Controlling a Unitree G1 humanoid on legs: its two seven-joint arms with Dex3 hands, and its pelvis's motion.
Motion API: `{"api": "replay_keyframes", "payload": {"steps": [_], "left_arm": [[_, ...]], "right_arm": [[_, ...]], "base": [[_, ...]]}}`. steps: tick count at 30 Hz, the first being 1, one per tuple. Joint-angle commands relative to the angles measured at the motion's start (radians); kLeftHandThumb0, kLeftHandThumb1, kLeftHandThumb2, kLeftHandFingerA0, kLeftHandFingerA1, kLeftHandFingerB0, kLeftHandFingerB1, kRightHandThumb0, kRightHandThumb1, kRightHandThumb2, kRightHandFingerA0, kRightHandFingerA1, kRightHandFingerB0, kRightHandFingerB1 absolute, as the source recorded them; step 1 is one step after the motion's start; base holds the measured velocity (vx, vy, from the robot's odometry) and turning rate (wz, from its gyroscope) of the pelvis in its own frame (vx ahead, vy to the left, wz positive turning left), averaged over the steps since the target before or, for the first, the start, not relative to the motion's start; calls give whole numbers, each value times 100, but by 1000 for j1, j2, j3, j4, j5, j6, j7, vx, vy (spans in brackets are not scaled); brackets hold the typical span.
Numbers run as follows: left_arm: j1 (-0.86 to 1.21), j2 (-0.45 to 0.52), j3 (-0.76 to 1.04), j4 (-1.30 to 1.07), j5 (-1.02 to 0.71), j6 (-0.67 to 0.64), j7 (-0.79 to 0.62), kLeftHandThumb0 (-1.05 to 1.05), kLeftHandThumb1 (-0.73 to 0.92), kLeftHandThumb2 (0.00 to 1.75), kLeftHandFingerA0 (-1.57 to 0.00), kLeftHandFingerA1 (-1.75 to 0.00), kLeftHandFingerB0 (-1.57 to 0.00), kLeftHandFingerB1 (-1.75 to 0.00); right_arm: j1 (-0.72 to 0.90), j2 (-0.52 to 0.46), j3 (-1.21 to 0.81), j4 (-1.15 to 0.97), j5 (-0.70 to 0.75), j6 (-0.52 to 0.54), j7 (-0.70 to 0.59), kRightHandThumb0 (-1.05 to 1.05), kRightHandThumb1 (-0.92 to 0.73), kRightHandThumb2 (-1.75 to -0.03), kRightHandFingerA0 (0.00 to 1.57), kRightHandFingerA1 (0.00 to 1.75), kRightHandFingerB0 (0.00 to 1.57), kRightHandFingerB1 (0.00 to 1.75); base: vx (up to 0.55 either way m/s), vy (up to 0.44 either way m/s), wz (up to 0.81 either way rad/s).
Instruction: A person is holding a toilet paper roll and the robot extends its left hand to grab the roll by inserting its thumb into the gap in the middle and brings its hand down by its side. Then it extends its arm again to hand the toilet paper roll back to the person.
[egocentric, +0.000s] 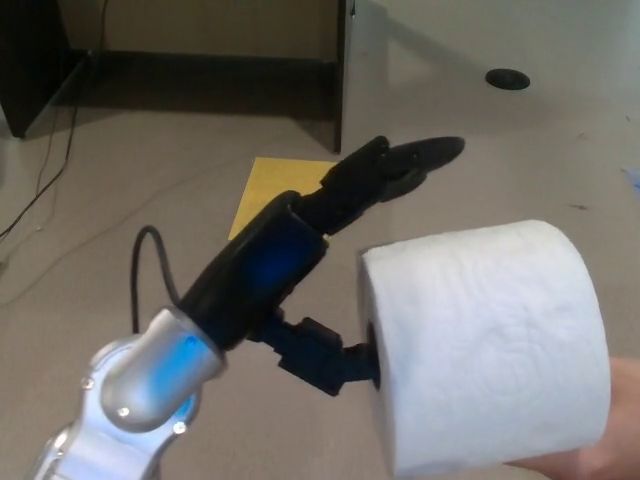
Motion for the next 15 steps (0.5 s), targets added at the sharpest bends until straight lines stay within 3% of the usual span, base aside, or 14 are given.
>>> {"api": "replay_keyframes", "payload": {"steps": [1, 4, 5, 9, 10, 11, 12, 13, 14, 15], "left_arm": [[-50, -50, -32, 25, 40, 10, 12, -51, 37, 61, -19, -38, -9, -31], [-72, -88, -52, 46, 61, 14, 26, -47, 36, 60, -20, -39, -13, -33], [-81, -105, -60, 65, 69, -5, 32, -23, 22, 80, -8, -50, -6, -49], [-93, -134, -74, 84, 86, -12, 39, -22, 26, 83, -10, -51, -8, -50], [-93, -141, -75, 91, 86, -23, 40, -38, 42, 62, -31, -42, -20, -35], [-94, -148, -77, 103, 82, -38, 42, -38, 42, 62, -31, -42, -20, -35], [-97, -155, -78, 115, 82, -55, 42, -28, 57, 57, -47, -41, -30, -31], [-100, -161, -81, 137, 87, -90, 47, -24, 70, 61, -71, -46, -46, -34], [-102, -165, -78, 150, 76, -99, 39, -5, 79, 66, -102, -54, -76, -47], [-101, -171, -74, 162, 66, -109, 35, -8, 79, 66, -111, -58, -92, -55]], "right_arm": [[4, -9, -2, 3, -3, -3, -10, -45, -74, -62, 65, 52, 55, 44], [4, -9, -4, 4, 0, -4, -2, -45, -74, -62, 66, 53, 54, 44], [4, -10, -2, 3, -3, -2, -5, -45, -74, -62, 68, 56, 54, 44], [3, -9, 2, -1, -9, -4, -11, -45, -74, -62, 69, 61, 55, 44], [2, -9, 1, -2, -8, -3, -9, -45, -74, -62, 66, 55, 54, 44], [0, -8, 0, -2, -7, -1, -4, -45, -74, -62, 66, 55, 54, 44], [-1, -8, -1, -3, -7, -3, -6, -45, -74, -62, 68, 58, 54, 44], [-1, -8, -3, -4, -7, -3, -8, -45, -73, -62, 69, 59, 54, 44], [-1, -9, -5, -5, -5, -10, -9, -44, -73, -62, 70, 58, 55, 45], [-1, -10, -6, -5, -5, -13, -10, -44, -73, -62, 69, 57, 55, 45]], "base": [[0, 0, 0], [0, 0, 0], [0, 0, 0], [0, 0, 0], [0, 0, 0], [0, 0, 0], [0, 0, 0], [0, 0, 0], [0, 0, 0], [0, 0, 0]]}}
